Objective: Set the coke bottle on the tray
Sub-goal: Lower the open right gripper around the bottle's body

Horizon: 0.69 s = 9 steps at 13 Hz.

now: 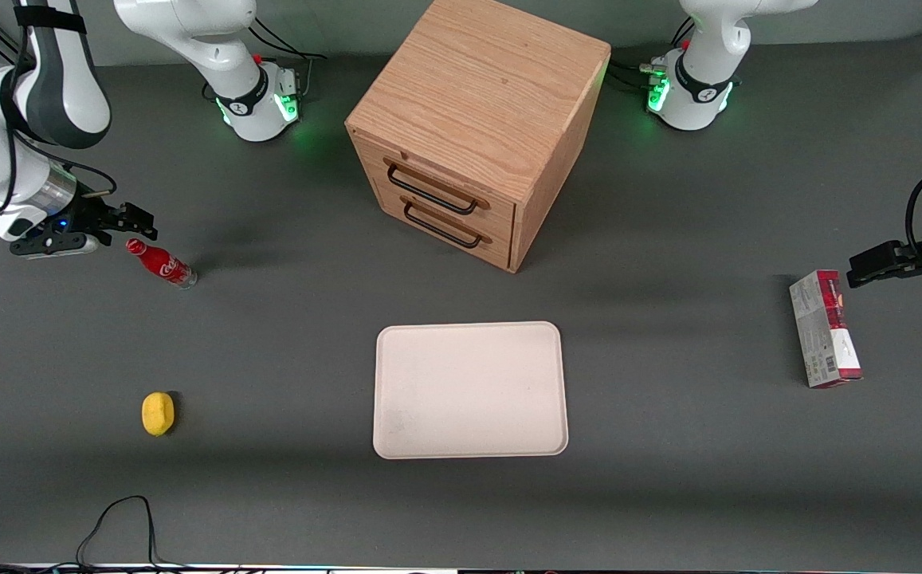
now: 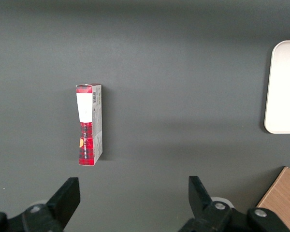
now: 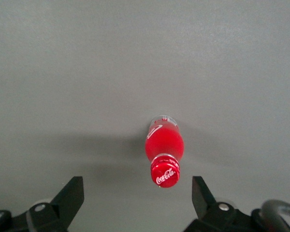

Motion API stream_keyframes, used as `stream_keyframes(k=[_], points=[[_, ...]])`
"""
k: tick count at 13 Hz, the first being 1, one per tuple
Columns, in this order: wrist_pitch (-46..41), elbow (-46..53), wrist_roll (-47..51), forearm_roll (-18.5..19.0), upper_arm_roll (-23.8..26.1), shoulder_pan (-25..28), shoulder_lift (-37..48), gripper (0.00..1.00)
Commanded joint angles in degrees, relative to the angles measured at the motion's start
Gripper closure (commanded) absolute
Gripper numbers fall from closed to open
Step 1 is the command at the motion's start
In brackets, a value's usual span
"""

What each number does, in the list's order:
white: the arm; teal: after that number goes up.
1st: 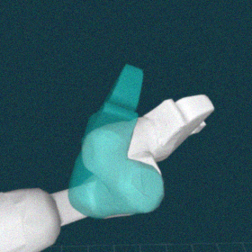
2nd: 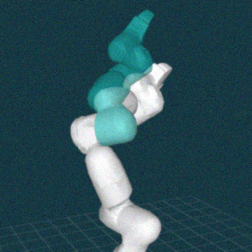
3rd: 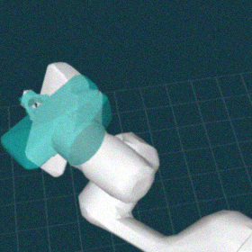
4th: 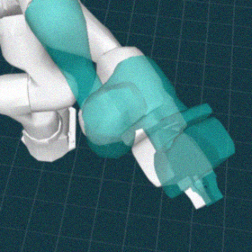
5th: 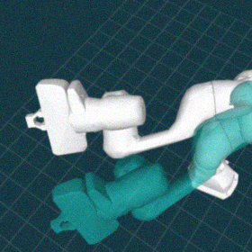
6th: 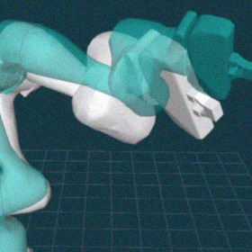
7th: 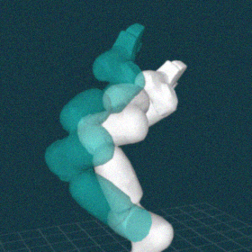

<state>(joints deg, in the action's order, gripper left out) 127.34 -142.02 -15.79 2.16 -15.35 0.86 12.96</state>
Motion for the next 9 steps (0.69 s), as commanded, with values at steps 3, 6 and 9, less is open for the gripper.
stream_keyframes(k=[3,6,9], points=[[3.0,-1.7,0.9,1.9,-0.2,0.6,-1.2,0.02],[4.8,-1.7,-3.4,2.0,-3.0,0.5,-3.4,0.02],[5.9,-1.9,-3.5,2.0,-3.3,0.6,-4.2,0.02]])
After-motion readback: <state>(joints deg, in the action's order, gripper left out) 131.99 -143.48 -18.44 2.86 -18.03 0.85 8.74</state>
